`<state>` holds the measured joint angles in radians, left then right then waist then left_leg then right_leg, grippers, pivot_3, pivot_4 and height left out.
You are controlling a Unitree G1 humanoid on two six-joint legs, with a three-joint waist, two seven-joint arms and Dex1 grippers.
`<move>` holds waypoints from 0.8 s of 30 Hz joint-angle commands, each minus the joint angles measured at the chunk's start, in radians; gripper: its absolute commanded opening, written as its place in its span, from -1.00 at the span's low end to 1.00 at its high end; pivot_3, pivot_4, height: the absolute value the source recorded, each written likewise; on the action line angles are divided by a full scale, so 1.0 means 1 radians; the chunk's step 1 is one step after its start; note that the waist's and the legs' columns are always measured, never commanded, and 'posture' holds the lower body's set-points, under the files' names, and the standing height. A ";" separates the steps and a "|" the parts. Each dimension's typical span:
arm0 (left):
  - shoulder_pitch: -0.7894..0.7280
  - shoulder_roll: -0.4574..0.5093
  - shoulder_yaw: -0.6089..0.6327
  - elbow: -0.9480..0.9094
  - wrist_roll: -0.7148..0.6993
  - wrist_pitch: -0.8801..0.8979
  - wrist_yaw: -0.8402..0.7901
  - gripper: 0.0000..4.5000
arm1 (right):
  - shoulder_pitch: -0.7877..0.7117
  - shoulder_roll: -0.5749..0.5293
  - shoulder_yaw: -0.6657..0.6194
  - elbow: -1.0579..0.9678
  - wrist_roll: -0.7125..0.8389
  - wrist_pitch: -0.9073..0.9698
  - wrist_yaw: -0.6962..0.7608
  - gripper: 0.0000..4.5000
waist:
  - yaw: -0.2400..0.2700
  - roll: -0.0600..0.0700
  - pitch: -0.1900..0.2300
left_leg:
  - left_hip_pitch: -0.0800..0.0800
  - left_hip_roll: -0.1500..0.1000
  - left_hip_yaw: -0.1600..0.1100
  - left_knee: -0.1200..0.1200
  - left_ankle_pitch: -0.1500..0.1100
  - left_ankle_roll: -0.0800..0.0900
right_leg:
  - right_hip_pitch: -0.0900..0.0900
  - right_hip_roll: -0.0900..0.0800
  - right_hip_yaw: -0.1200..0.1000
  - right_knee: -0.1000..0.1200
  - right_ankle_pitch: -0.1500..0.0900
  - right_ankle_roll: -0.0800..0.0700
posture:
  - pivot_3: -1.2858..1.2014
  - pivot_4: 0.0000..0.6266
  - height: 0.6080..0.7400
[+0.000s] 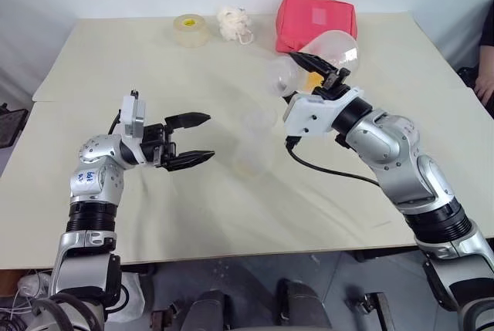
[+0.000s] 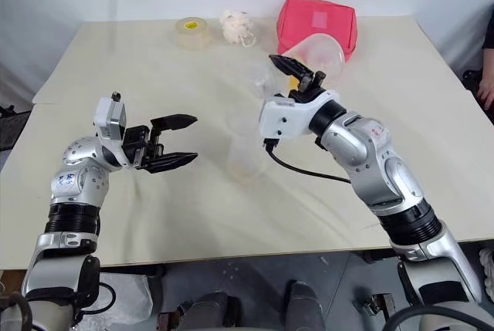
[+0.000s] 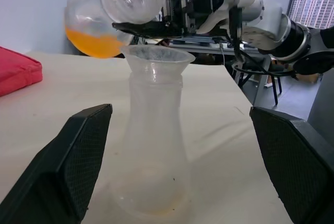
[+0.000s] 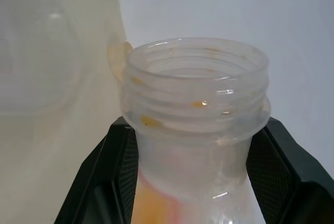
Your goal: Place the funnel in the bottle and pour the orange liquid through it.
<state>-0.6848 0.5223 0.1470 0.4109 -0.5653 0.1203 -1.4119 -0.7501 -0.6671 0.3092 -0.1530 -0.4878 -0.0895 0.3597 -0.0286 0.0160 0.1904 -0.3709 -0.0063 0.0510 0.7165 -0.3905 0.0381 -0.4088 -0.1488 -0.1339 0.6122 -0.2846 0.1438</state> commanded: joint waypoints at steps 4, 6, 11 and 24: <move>-0.020 -0.005 0.028 -0.020 -0.027 -0.009 -0.008 1.00 | -0.053 -0.019 -0.016 0.043 -0.105 -0.135 -0.016 0.08 | -0.001 0.000 0.000 | 0.000 0.000 0.000 0.000 0.000 0.000 | 0.000 0.000 0.000 0.000 0.000 0.000 | 0.03 -0.52 1.00; -0.018 -0.017 0.043 -0.028 -0.051 -0.001 -0.005 1.00 | -0.062 -0.016 -0.022 0.062 -0.124 -0.159 -0.021 0.08 | -0.001 0.000 0.000 | 0.000 0.001 0.000 0.000 0.000 0.000 | 0.000 0.000 0.000 0.000 0.000 0.000 | 0.03 -0.52 1.00; -0.002 -0.021 0.046 -0.044 -0.055 0.007 -0.008 1.00 | -0.077 -0.014 -0.028 0.082 -0.166 -0.211 -0.024 0.08 | -0.002 0.000 0.000 | 0.000 0.001 0.000 0.000 0.000 0.000 | 0.000 0.000 0.000 0.000 0.000 0.000 | 0.03 -0.52 1.00; 0.006 -0.026 0.043 -0.050 -0.053 0.014 -0.008 1.00 | -0.109 -0.029 -0.035 0.112 -0.260 -0.317 -0.055 0.08 | -0.001 0.000 0.000 | 0.000 0.001 0.000 0.000 0.000 0.000 | 0.000 0.000 0.000 0.000 0.000 0.000 | 0.03 -0.52 1.00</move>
<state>-0.6836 0.4931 0.1785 0.4009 -0.5989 0.1319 -1.4142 -0.8360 -0.6777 0.3113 -0.0255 -0.7429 -0.3922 0.3314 -0.0301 0.0159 0.1904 -0.3710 -0.0052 0.0510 0.7166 -0.3905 0.0381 -0.4089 -0.1487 -0.1338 0.6123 -0.2846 0.1438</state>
